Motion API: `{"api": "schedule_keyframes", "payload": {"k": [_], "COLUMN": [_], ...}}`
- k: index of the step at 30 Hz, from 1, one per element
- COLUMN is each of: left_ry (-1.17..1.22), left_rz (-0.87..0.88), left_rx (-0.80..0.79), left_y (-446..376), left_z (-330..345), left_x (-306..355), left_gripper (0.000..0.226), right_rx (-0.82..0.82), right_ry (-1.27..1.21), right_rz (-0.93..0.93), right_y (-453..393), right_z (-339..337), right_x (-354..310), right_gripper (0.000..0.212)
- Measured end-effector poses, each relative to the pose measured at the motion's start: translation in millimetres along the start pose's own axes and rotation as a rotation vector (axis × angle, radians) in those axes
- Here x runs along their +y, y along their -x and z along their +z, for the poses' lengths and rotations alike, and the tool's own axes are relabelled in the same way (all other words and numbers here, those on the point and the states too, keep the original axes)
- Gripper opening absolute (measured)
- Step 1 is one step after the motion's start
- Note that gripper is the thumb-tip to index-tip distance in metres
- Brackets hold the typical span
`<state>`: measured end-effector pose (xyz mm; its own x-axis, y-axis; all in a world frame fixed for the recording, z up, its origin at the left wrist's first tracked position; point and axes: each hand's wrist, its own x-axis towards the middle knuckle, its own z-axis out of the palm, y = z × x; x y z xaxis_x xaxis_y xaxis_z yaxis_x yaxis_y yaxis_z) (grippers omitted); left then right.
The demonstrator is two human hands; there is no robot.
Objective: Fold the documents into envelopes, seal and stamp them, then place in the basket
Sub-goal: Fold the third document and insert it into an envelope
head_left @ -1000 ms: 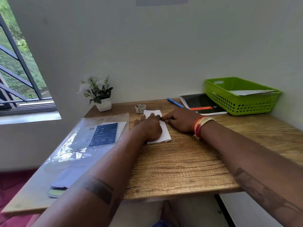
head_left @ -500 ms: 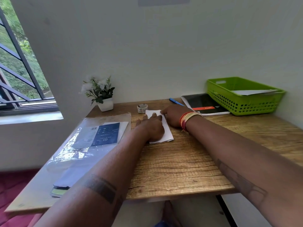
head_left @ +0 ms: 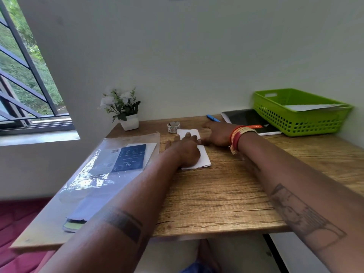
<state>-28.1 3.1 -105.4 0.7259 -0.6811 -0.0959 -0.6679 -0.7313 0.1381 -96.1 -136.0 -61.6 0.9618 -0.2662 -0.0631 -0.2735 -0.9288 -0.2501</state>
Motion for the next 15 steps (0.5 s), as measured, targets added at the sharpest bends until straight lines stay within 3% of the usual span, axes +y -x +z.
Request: {"api": "schedule_keyframes", "payload": {"k": [15], "left_ry": [-0.018], "left_rz": [-0.017], "left_rx": [0.011], "left_y": [4], "left_z": [-2], "left_x": [2], "left_gripper": [0.064], "right_rx": [-0.219], "right_ry": [0.047], "right_rz": [-0.018], "right_y": [26], "right_z": [-9], "right_x": [6], "right_gripper": [0.093]}}
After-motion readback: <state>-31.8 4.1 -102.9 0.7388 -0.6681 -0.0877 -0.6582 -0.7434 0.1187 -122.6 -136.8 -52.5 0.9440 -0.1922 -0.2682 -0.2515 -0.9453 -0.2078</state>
